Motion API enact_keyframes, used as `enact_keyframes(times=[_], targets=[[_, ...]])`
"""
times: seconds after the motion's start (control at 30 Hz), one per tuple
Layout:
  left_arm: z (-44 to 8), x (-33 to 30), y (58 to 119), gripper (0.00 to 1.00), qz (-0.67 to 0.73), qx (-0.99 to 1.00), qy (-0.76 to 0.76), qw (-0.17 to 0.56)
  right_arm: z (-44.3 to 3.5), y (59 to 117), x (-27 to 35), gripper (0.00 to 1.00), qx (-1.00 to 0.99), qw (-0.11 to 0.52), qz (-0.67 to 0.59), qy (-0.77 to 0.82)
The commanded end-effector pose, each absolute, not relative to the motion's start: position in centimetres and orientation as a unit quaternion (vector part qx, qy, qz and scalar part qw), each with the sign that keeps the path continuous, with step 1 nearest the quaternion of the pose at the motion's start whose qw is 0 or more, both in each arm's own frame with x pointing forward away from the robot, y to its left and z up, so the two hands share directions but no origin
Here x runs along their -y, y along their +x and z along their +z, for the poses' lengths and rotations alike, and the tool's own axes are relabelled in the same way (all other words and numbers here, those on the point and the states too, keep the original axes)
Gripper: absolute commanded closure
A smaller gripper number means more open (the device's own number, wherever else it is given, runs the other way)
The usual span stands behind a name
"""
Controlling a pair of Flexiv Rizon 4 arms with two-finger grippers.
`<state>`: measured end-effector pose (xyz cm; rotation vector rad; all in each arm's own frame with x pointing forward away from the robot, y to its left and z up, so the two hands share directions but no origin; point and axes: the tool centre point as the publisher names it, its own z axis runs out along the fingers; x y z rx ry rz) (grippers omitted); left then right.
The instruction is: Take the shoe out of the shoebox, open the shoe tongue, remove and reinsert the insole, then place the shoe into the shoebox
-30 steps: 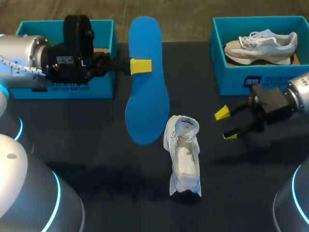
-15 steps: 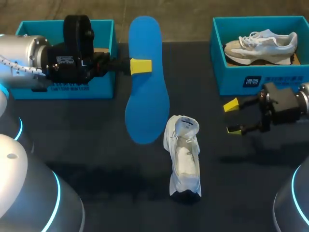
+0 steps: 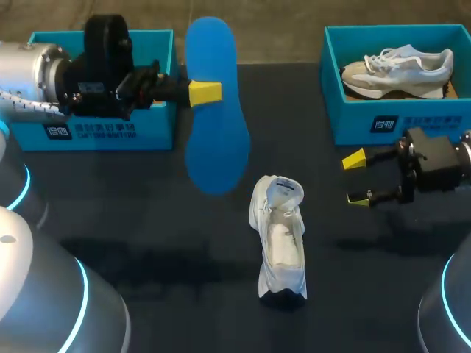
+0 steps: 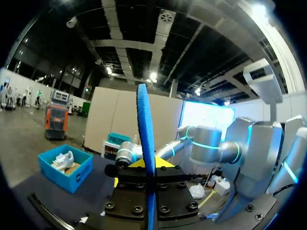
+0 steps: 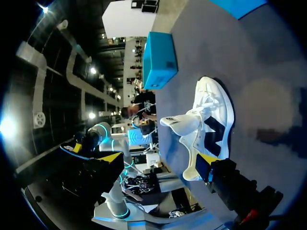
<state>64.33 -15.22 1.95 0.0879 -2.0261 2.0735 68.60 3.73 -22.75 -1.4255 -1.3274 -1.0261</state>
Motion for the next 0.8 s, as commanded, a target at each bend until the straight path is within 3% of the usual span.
enact_keyframes(times=[0.03, 0.2, 0.4, 0.8], targets=[[2.4, 15.4, 67.0, 1.00, 0.695, 0.712, -0.038, 0.092, -22.7, 68.5, -3.8, 0.00, 0.537, 0.452, -0.416, -0.578], [1.8, 15.4, 68.1, 1.00, 0.693, 0.714, -0.086, 0.042, -22.7, 68.5, -3.8, 0.00, 0.537, 0.452, -0.416, -0.578], [0.0, 15.8, 67.3, 1.00, 0.677, 0.717, -0.152, -0.068, -22.7, 68.5, -3.8, 0.00, 0.537, 0.452, -0.416, -0.578], [-0.4, 15.9, 67.1, 1.00, 0.673, 0.718, -0.162, -0.073, -22.7, 68.5, -3.8, 0.00, 0.537, 0.452, -0.416, -0.578]])
